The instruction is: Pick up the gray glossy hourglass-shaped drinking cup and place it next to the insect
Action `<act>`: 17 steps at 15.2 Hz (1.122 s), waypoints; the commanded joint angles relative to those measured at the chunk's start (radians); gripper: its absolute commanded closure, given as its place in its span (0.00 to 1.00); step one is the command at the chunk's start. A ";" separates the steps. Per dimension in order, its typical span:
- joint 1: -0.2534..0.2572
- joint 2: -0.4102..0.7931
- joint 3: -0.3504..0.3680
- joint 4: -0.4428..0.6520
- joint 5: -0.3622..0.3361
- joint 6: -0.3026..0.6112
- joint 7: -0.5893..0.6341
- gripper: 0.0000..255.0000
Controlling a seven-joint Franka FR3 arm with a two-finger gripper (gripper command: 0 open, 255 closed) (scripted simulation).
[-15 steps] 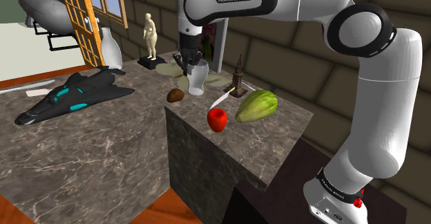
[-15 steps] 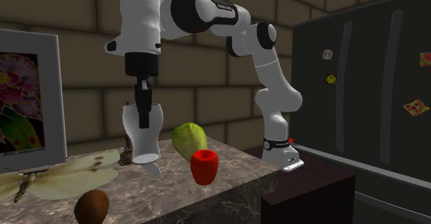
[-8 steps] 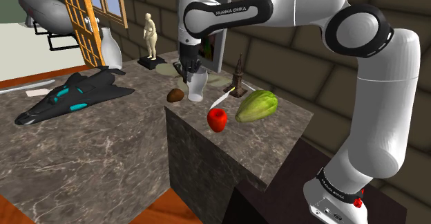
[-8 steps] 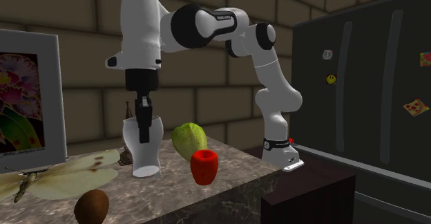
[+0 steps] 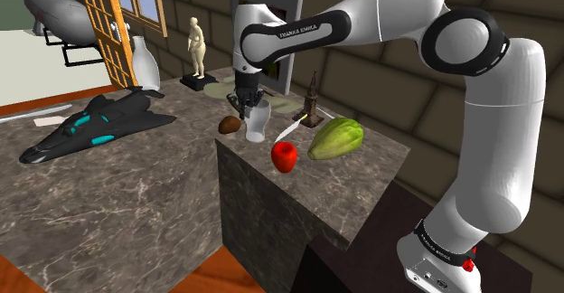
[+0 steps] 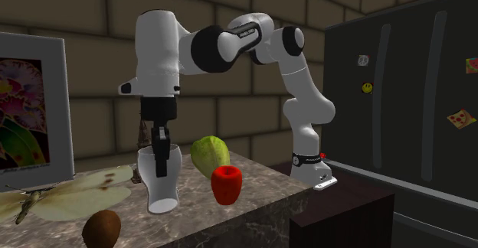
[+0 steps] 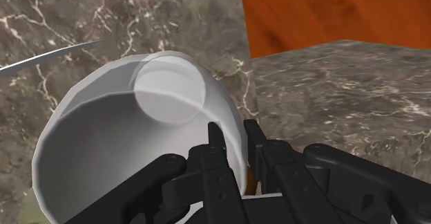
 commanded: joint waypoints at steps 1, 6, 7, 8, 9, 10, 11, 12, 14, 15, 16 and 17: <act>0.000 0.010 -0.002 -0.014 -0.004 0.024 0.001 1.00; 0.000 0.018 -0.004 -0.026 -0.007 0.045 0.002 1.00; 0.000 0.018 -0.004 -0.026 -0.007 0.045 0.002 1.00; 0.000 0.018 -0.004 -0.026 -0.007 0.045 0.002 1.00; 0.000 0.018 -0.004 -0.026 -0.007 0.045 0.002 1.00; 0.000 0.018 -0.004 -0.026 -0.007 0.045 0.002 1.00; 0.000 0.018 -0.004 -0.026 -0.007 0.045 0.002 0.00; 0.000 0.018 -0.004 -0.026 -0.007 0.045 0.002 0.00; 0.000 0.018 -0.004 -0.026 -0.007 0.045 0.002 0.00; 0.000 0.018 -0.004 -0.026 -0.007 0.044 0.002 0.00; 0.000 0.018 -0.004 -0.026 -0.007 0.044 0.002 0.00; -0.001 0.006 -0.002 -0.010 -0.002 0.017 -0.001 0.00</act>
